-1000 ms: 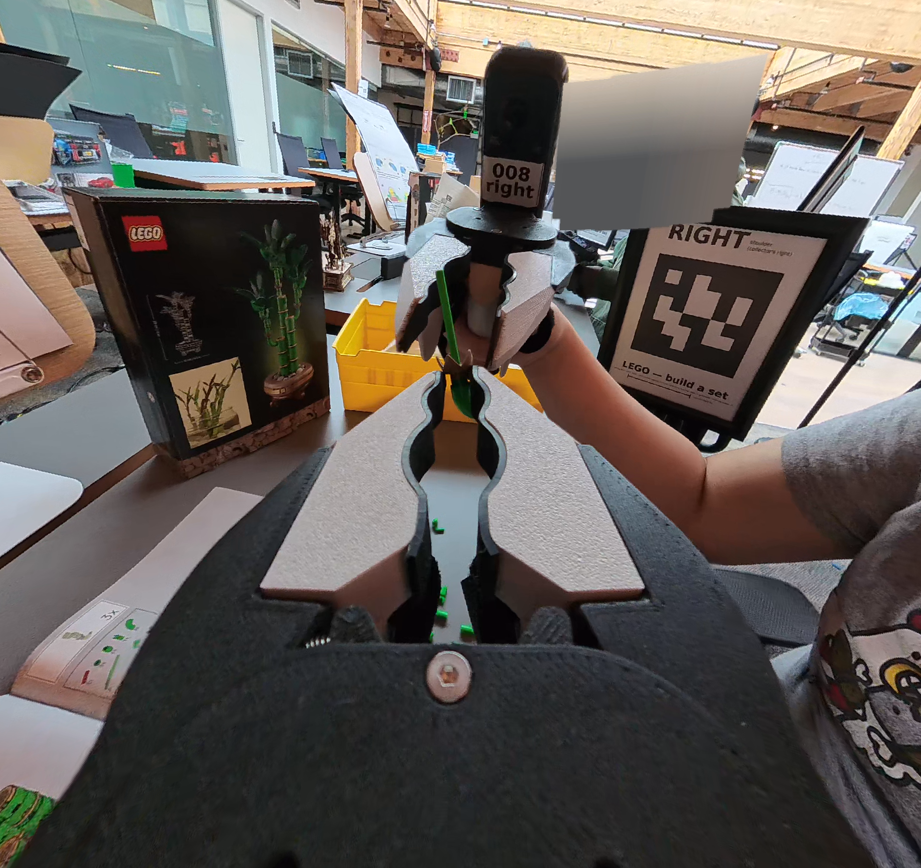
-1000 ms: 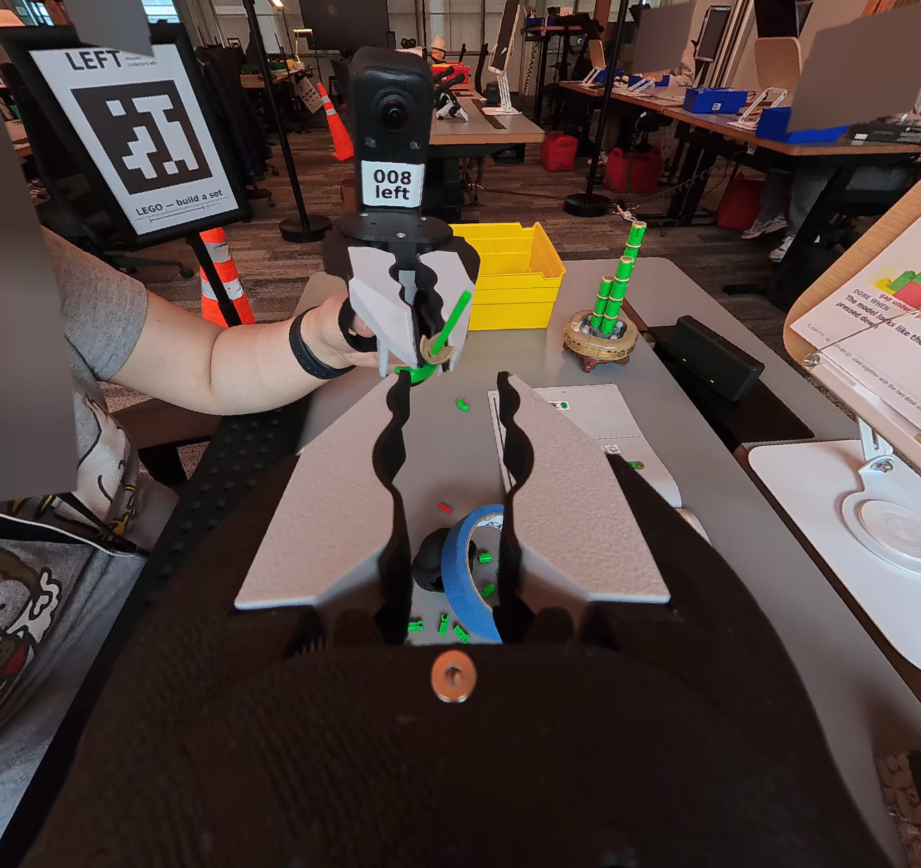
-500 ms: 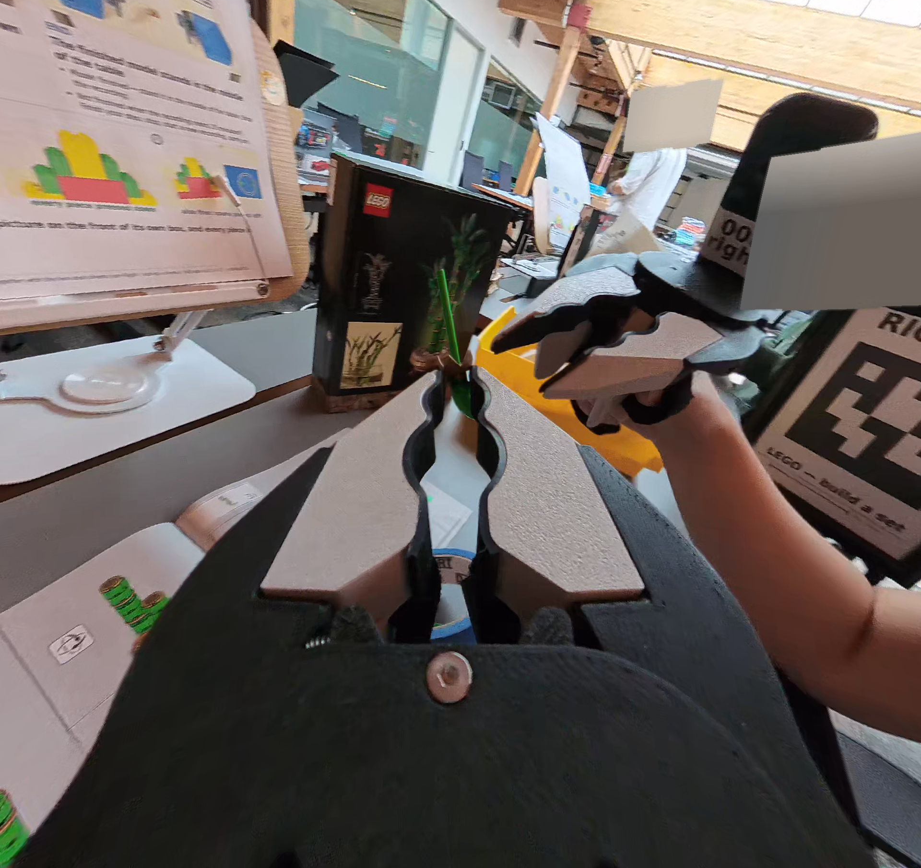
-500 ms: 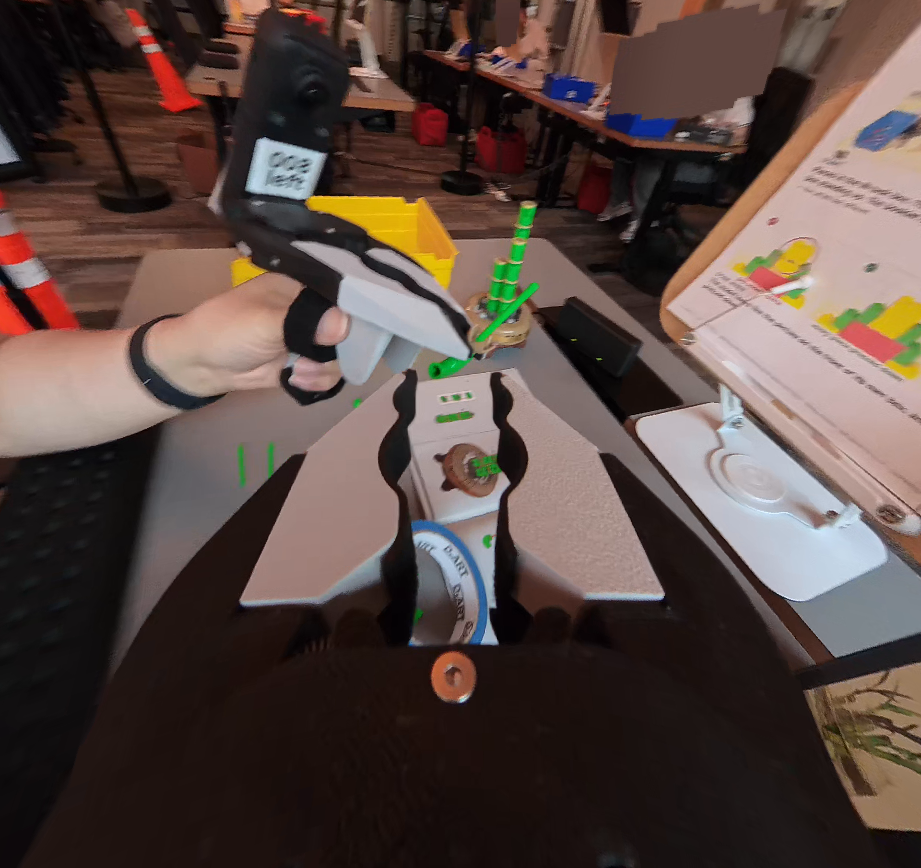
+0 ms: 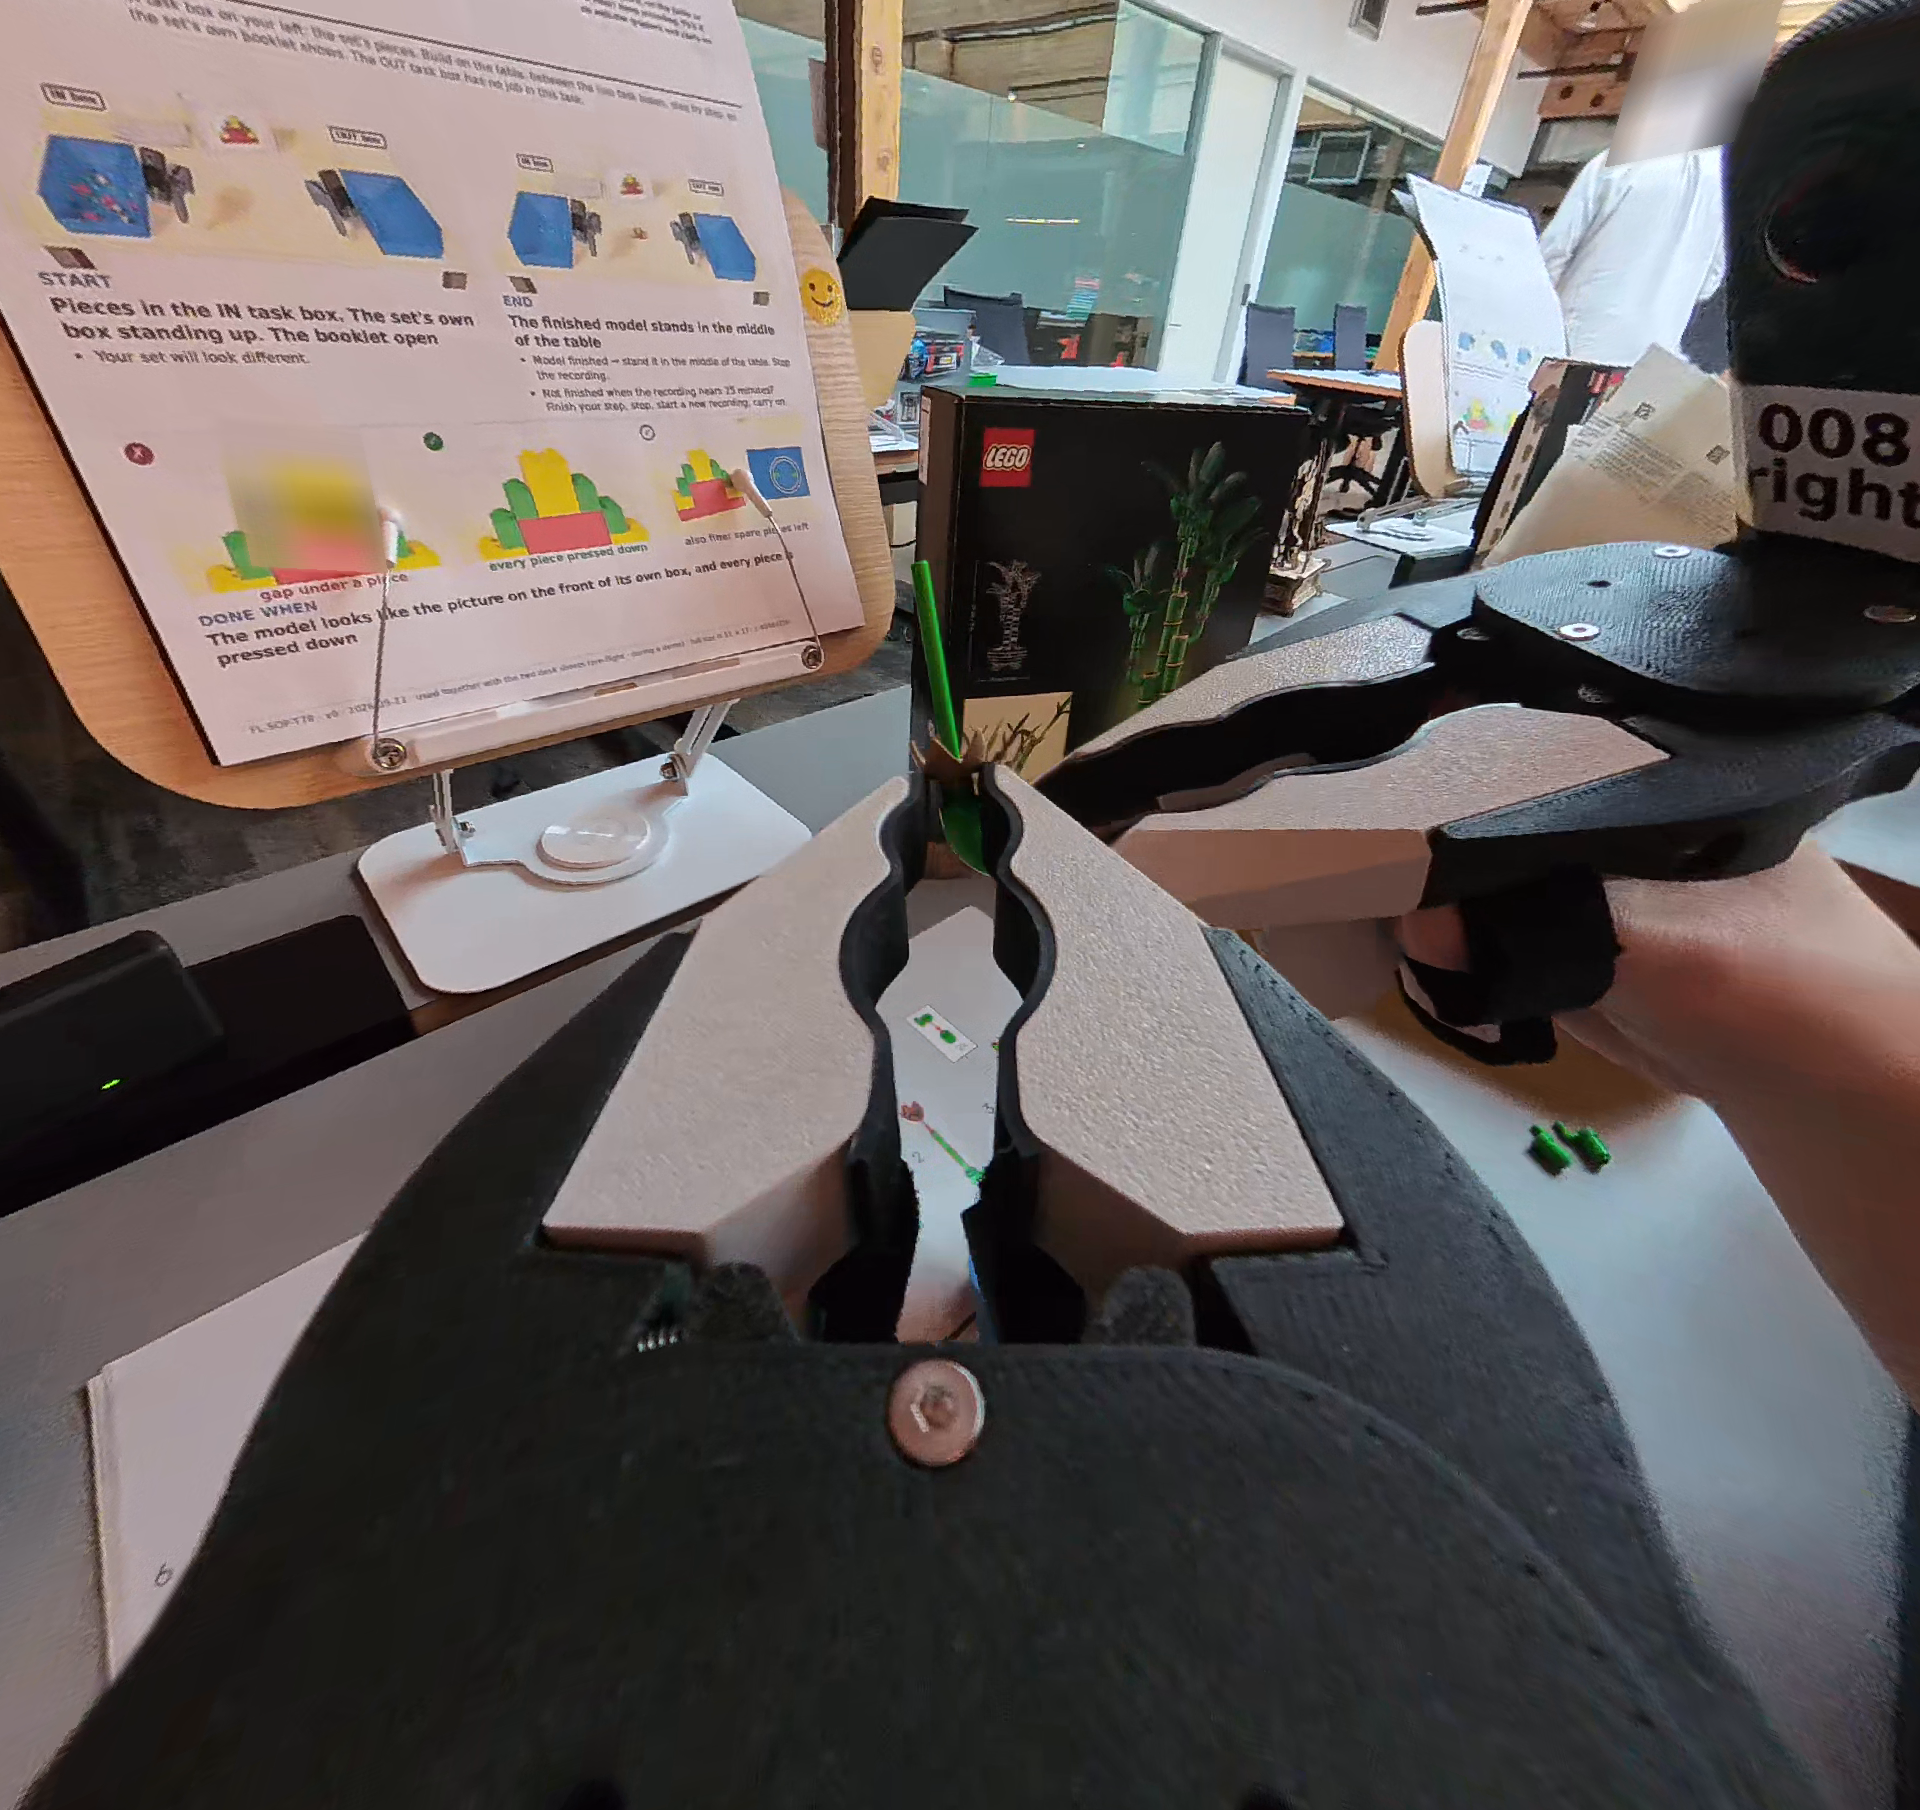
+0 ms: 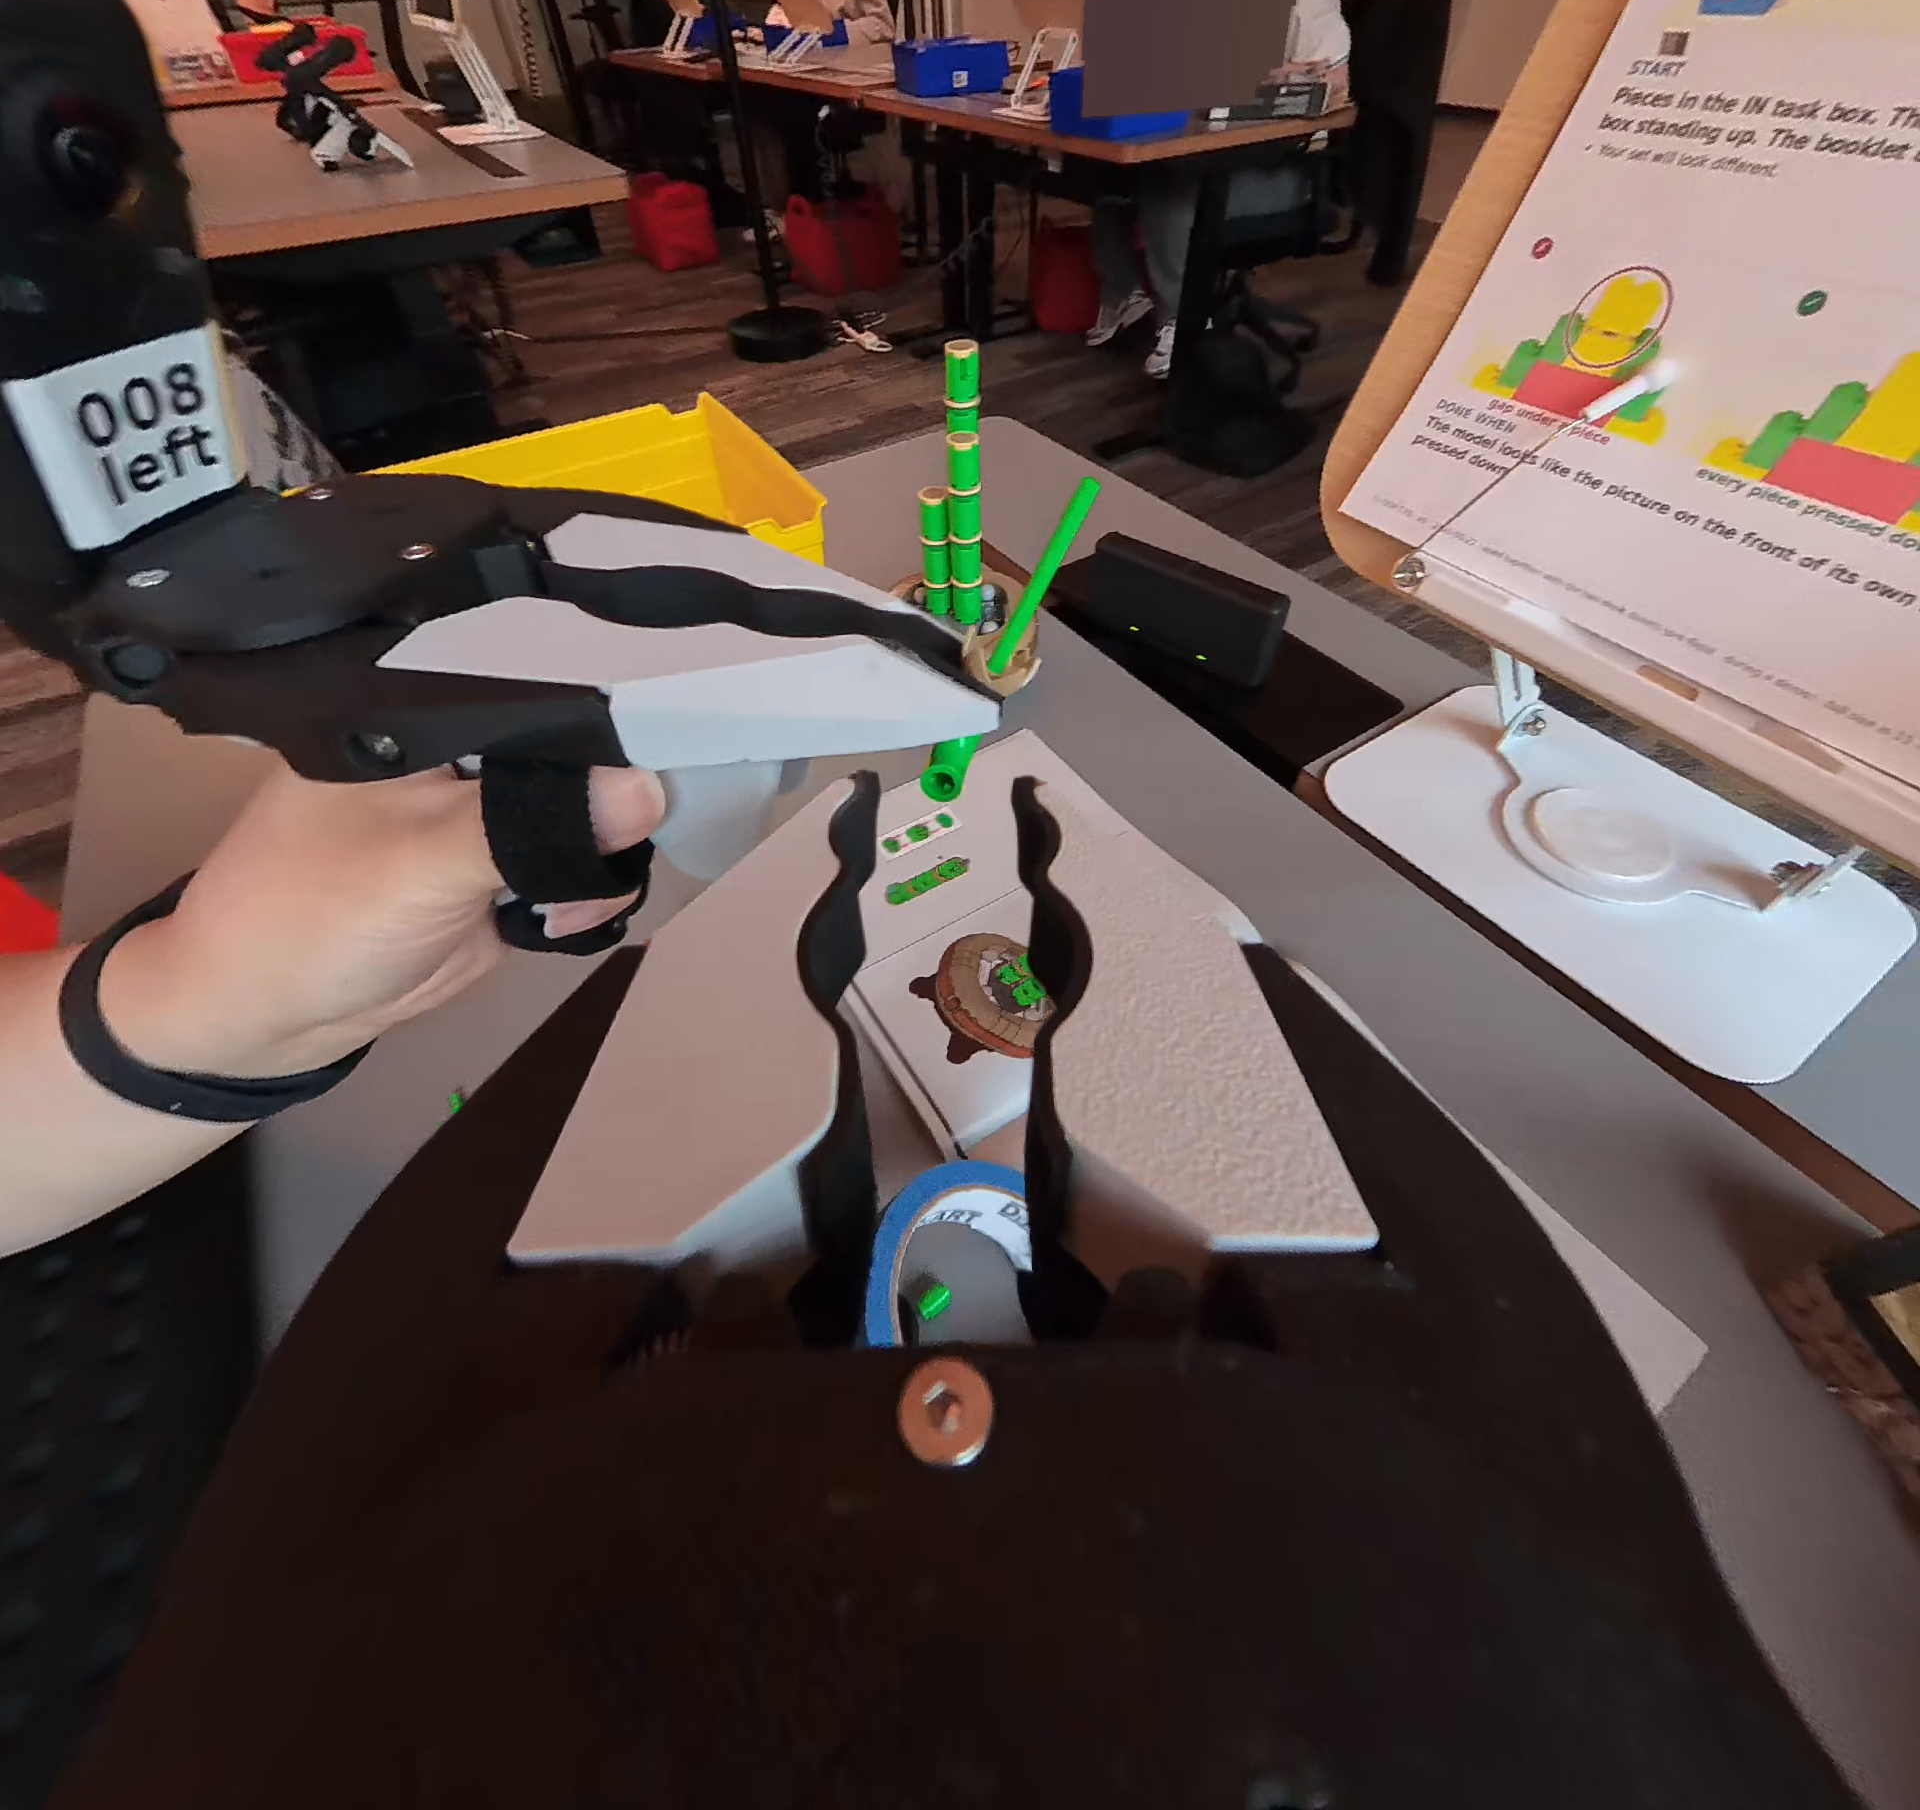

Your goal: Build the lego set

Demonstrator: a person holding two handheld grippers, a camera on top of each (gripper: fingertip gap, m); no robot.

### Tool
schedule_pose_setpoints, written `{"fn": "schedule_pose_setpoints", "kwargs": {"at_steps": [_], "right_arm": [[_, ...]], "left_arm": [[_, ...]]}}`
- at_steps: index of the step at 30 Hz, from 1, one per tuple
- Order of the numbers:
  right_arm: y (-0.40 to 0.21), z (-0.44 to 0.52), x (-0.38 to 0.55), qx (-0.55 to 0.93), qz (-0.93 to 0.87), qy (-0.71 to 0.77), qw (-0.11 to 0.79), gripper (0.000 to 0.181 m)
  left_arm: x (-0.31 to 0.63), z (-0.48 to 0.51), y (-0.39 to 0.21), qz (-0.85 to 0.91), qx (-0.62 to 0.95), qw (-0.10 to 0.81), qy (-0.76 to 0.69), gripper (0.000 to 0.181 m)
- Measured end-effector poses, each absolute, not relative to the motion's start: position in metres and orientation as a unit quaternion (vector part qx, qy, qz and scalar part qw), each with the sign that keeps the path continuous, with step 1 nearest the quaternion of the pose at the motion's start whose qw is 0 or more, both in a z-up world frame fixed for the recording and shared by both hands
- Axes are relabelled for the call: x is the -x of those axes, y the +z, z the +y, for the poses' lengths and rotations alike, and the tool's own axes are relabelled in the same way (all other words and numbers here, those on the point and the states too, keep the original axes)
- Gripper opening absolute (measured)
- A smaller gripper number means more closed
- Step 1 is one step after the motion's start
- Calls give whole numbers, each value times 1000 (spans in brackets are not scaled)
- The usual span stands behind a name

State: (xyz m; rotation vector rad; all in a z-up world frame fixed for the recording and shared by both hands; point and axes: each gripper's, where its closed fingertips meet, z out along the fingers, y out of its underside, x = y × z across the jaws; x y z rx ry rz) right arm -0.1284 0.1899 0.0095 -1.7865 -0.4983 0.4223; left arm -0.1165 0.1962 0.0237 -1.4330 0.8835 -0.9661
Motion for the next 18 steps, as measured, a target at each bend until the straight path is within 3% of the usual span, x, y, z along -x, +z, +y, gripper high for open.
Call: {"fn": "schedule_pose_setpoints", "kwargs": {"at_steps": [4, 10, 18], "right_arm": [[10, 192, 129, 759, -212, 168, 592, 6], [7, 188, 123, 770, -226, 169, 572, 5], [14, 176, 89, 757, -239, 245, 556, 5]], "left_arm": [[115, 193, 24, 378, 605, 572, -404, 7], [110, 188, 23, 384, 604, 562, -415, 8], [110, 179, 33, 380, 595, 517, -484, 33]]}}
